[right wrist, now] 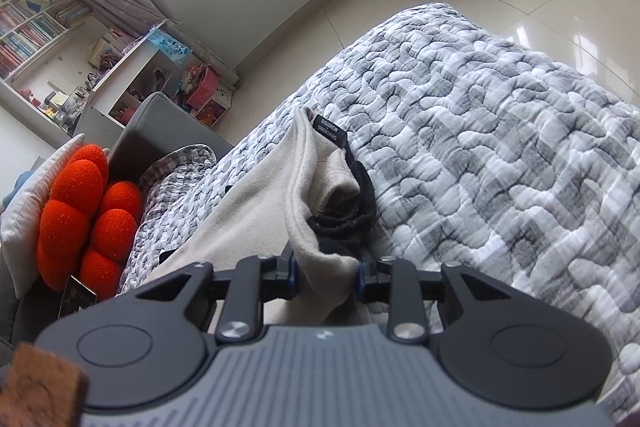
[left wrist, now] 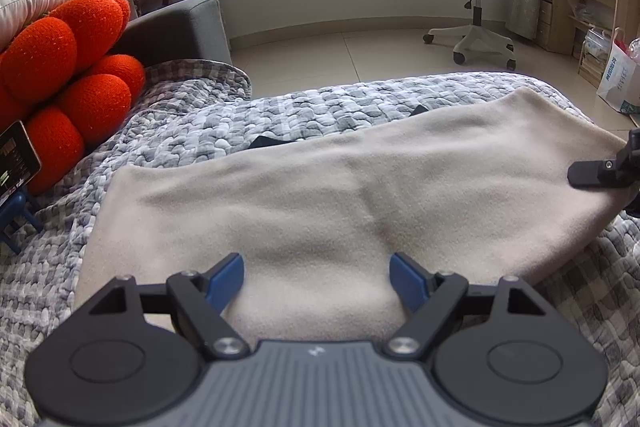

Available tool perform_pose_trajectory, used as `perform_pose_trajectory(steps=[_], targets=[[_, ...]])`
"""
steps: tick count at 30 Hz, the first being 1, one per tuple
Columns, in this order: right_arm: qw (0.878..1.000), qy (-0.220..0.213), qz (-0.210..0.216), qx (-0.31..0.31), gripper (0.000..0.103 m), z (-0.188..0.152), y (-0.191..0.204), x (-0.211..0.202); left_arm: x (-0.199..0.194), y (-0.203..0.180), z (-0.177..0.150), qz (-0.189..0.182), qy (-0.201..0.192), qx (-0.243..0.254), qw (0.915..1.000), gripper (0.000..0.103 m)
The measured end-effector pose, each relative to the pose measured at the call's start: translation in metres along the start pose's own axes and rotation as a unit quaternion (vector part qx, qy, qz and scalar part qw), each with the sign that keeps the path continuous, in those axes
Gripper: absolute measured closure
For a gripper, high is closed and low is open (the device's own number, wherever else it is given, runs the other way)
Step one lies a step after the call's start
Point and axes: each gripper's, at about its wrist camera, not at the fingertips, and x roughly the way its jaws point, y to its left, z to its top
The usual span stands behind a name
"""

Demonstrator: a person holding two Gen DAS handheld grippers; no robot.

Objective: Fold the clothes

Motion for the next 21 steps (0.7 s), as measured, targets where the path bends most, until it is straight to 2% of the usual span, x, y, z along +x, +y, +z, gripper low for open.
perform_pose_trajectory(steps=[6, 10, 21], targets=[[1.0, 0.0, 0.0, 0.009, 0.072, -0.001, -0.003, 0.0, -0.002, 0.0, -0.003, 0.0, -0.001, 0.003, 1.0, 0.022], [1.0, -0.018, -0.002, -0.022, 0.076, -0.002, 0.01, -0.007, -0.004, 0.0, -0.005, -0.004, -0.002, 0.006, 1.0, 0.022], [0.995, -0.062, -0.003, -0.081, 0.078, -0.006, 0.04, -0.016, -0.002, 0.009, -0.002, -0.024, 0.004, -0.004, 0.9997, 0.021]])
